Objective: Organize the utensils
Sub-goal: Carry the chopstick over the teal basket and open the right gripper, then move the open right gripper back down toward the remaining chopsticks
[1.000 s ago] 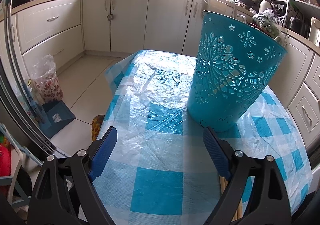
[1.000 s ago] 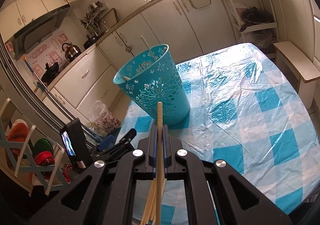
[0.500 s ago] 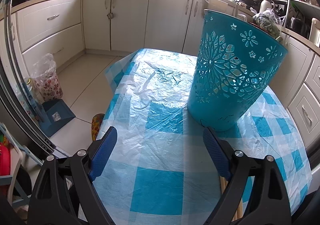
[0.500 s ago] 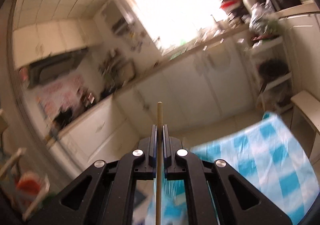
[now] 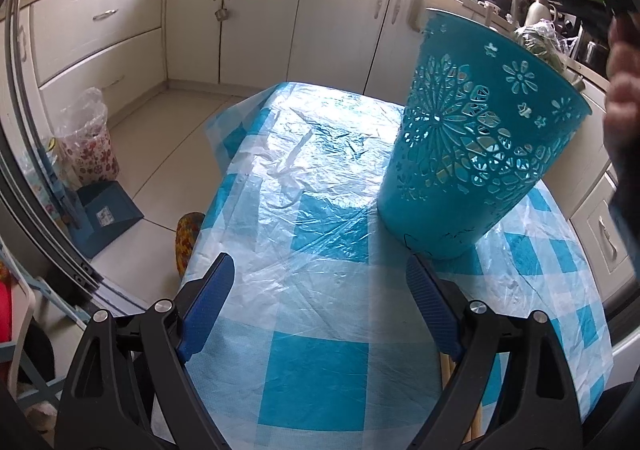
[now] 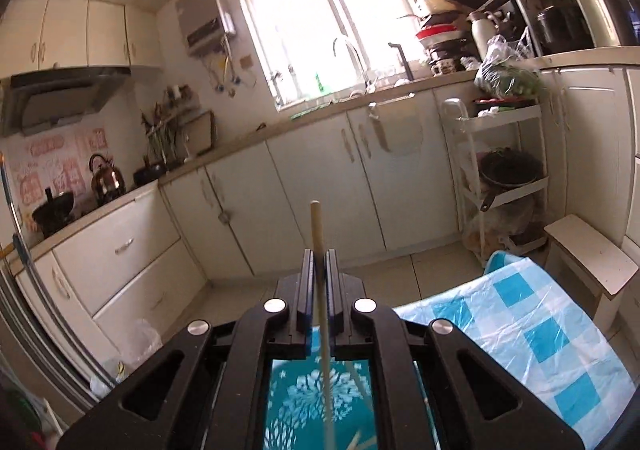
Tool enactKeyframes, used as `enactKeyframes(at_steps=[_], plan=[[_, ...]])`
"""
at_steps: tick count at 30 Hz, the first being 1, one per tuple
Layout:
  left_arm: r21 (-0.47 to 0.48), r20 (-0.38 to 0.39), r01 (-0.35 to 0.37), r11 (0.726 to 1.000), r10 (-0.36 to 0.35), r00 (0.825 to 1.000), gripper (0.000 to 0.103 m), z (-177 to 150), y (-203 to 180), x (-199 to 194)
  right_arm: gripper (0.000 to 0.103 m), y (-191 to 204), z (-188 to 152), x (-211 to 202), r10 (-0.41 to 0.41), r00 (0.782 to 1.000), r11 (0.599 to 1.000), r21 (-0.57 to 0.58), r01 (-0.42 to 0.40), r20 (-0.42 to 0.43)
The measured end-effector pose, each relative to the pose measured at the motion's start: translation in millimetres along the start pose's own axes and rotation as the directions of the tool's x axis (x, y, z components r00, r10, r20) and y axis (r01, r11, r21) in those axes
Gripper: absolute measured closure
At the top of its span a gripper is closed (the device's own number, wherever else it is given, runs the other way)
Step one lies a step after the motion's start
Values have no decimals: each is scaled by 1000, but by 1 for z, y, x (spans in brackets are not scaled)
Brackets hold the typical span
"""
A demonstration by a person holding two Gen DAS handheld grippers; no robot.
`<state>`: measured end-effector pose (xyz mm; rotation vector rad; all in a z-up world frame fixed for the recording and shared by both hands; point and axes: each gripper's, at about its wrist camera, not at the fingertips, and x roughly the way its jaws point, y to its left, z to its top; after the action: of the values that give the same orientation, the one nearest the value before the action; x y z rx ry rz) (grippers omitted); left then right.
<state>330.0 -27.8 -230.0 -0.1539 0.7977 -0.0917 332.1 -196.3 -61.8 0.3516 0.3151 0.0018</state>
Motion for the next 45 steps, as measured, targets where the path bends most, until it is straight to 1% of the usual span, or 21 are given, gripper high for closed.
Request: enactKeyframes(at_steps=[3, 7, 9, 11, 15, 19, 22, 25, 26, 29, 34, 39, 45], plan=[[2, 8, -1, 1000, 1, 1000, 19, -1, 0, -2, 95, 2, -3, -13, 12, 1000, 999, -32, -12, -1], [14, 16, -1, 1000, 0, 1000, 19, -1, -2, -4, 94, 3, -9, -41, 34, 999, 998, -59, -35, -10], [11, 19, 0, 1000, 0, 1000, 19, -1, -1, -5, 89, -1, -14, -58, 40, 999, 998, -56, -41, -20], [7, 23, 1, 1000, -1, 1000, 19, -1, 0, -6, 80, -5, -19, -73, 36, 999, 998, -51, -37, -26], [7, 33, -2, 1000, 2, 999, 19, -2, 0, -8, 76, -20, -33, -101, 13, 998, 999, -42, -15, -55], [19, 41, -10, 1000, 9, 999, 19, -2, -2, -9, 72, -37, -53, -112, -28, 992, 999, -39, 23, -123], [27, 48, -16, 999, 15, 999, 19, -3, -4, -10, 71, -53, -73, -109, -72, 976, 997, -40, 65, -206], [35, 52, -21, 999, 19, 998, 19, -3, -5, -10, 71, -70, -100, -107, -106, 948, 994, -17, 106, -300], [37, 53, -23, 999, 21, 998, 19, -3, -6, -11, 71, -73, -107, -107, -110, 942, 994, -15, 111, -318], [45, 56, -26, 999, 24, 998, 18, -3, -7, -11, 70, -77, -130, -104, -119, 916, 993, -26, 118, -384], [60, 55, -29, 998, 26, 998, 17, -4, -10, -11, 69, -72, -155, -98, -105, 883, 994, -42, 97, -458], [62, 54, -30, 998, 26, 998, 17, -4, -10, -11, 66, -67, -166, -94, -91, 866, 996, -50, 76, -492], [65, 51, -31, 997, 27, 998, 16, -4, -10, -11, 65, -67, -173, -93, -92, 855, 996, -49, 78, -511]])
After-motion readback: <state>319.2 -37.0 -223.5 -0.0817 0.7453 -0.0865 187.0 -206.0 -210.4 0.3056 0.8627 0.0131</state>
